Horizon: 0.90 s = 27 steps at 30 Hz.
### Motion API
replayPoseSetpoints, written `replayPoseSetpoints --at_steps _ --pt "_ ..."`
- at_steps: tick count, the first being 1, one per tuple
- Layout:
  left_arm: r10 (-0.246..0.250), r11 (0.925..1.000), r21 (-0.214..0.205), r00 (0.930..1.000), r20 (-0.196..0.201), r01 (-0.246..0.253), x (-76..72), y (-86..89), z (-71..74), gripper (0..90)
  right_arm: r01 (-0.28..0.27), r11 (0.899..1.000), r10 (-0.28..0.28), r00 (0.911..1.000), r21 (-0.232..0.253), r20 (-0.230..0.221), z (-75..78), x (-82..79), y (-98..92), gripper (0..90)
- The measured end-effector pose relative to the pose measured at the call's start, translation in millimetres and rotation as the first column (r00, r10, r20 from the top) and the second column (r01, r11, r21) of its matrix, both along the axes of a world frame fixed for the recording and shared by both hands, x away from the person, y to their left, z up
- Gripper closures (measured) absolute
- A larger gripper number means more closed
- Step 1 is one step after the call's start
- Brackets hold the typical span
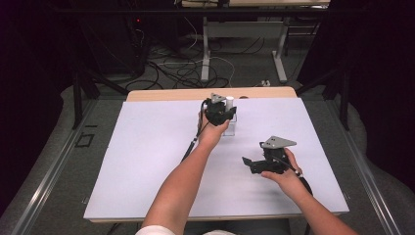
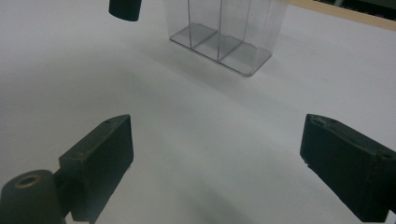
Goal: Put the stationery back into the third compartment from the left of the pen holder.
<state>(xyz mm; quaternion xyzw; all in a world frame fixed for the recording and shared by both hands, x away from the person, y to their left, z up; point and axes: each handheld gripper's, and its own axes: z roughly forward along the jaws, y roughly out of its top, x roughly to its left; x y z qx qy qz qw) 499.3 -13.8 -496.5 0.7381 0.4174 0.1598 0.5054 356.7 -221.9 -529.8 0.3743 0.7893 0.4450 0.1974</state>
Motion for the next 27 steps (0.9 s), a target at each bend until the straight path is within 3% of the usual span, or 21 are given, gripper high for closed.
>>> replayPoseSetpoints --at_steps 5,12,13,21,27 --pt "0.013 0.9999 0.003 0.9999 0.010 -0.013 -2.3 -1.7 0.7 69.6 -0.005 1.000 0.005 1.0000 0.006 0.005 -1.5 0.0 1.7 9.1" --pt "0.038 0.9981 0.046 0.9978 0.053 -0.041 -3.6 -7.7 2.5 69.5 -0.010 1.000 0.010 1.0000 0.007 0.000 -2.2 -0.1 2.5 9.7" --pt "0.038 0.9976 0.056 0.9983 0.044 -0.040 -3.2 -8.3 3.3 69.5 -0.014 1.000 0.014 0.9999 -0.013 -0.010 -1.4 -0.3 1.8 9.8" --pt "0.052 0.9978 0.039 0.9980 0.036 -0.054 -1.0 -16.5 0.6 69.5 -0.023 1.000 0.023 0.9997 0.001 -0.001 -2.1 -0.7 3.4 9.8" --pt "0.056 0.9964 0.062 0.9980 0.030 -0.058 0.3 -19.7 -6.1 69.4 -0.028 1.000 0.028 0.9996 0.006 -0.006 -1.4 -1.8 4.2 9.8"
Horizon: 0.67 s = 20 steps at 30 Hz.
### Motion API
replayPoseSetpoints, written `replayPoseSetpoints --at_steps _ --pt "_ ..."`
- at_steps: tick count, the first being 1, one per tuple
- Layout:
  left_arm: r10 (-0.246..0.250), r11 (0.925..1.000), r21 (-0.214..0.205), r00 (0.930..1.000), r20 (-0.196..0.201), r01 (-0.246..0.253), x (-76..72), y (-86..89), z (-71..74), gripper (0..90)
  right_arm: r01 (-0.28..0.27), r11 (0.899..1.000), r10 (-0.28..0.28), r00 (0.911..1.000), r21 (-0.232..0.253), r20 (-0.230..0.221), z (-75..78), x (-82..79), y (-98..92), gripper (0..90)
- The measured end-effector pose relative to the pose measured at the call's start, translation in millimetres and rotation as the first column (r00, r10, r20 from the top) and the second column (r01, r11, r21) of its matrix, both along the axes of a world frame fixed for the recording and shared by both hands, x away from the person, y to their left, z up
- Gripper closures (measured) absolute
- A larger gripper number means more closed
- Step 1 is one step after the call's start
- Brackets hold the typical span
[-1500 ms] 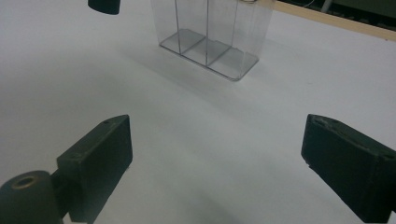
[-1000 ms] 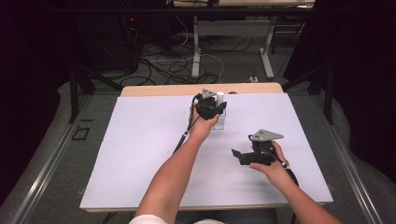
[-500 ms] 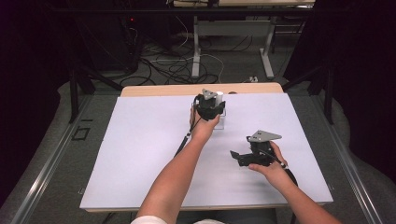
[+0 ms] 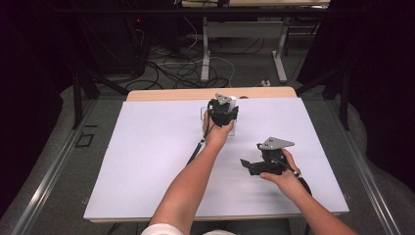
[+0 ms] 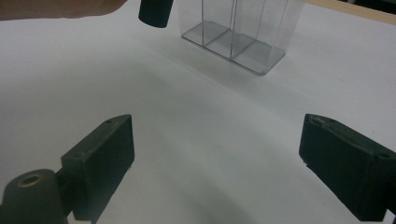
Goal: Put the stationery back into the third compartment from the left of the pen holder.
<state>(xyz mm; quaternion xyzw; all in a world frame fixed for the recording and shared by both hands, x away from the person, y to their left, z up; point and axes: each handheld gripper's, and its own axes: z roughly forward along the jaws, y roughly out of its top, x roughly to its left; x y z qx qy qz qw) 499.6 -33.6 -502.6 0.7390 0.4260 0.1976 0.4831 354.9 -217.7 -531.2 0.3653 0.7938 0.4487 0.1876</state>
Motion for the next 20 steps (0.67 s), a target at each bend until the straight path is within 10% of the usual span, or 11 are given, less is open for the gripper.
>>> replayPoseSetpoints --at_steps 20 --pt "-0.013 0.9999 -0.009 0.9999 0.012 0.013 -38.7 34.4 31.6 32.1 0.035 0.999 -0.035 0.9994 0.005 -0.003 0.2 2.5 -6.4 9.8"
